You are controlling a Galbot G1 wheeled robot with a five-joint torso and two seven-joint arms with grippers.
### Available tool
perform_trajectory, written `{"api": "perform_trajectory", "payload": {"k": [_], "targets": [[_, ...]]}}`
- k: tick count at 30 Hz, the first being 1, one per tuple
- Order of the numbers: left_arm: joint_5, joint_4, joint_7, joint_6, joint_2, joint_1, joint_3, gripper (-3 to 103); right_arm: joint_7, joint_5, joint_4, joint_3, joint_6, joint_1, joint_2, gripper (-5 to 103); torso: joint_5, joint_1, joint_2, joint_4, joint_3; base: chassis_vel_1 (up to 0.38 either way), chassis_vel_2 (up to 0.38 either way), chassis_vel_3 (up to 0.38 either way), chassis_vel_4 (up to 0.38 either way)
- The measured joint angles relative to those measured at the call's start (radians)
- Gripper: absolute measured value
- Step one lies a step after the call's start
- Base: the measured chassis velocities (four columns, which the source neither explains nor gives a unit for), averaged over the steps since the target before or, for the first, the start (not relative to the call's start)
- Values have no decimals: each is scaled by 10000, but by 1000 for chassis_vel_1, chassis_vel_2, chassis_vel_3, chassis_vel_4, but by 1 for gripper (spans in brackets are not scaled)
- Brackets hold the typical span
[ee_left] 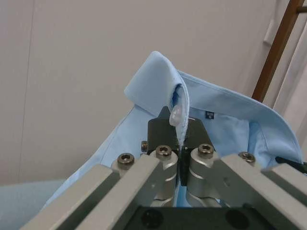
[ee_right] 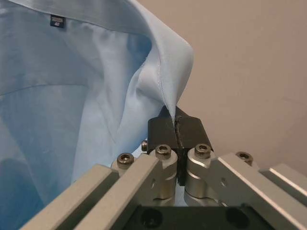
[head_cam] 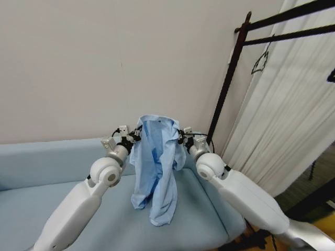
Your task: Pick up the clothes from the sofa and hang them on the clothes hanger.
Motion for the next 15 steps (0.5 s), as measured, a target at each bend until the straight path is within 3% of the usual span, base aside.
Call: {"api": "perform_trajectory", "payload": {"k": [7, 12, 15], "targets": [[-46, -306, -205, -15, 286, -164, -128, 0, -797, 45, 145, 547, 3, 307, -296, 0, 0, 0, 0, 0, 0, 0, 0, 0, 0], [-114, -685, -289, 7, 580, -165, -316, 0, -2550, -16, -217, 952, 343, 1097, -570, 0, 0, 0, 0, -1, 0, 0, 0, 0, 0], [-186, -848, -363, 32, 666, -165, -431, 0, -2629, 254, -238, 936, 332, 1443, -502, 0, -2, 0, 0, 0, 0, 0, 0, 0, 0]]}}
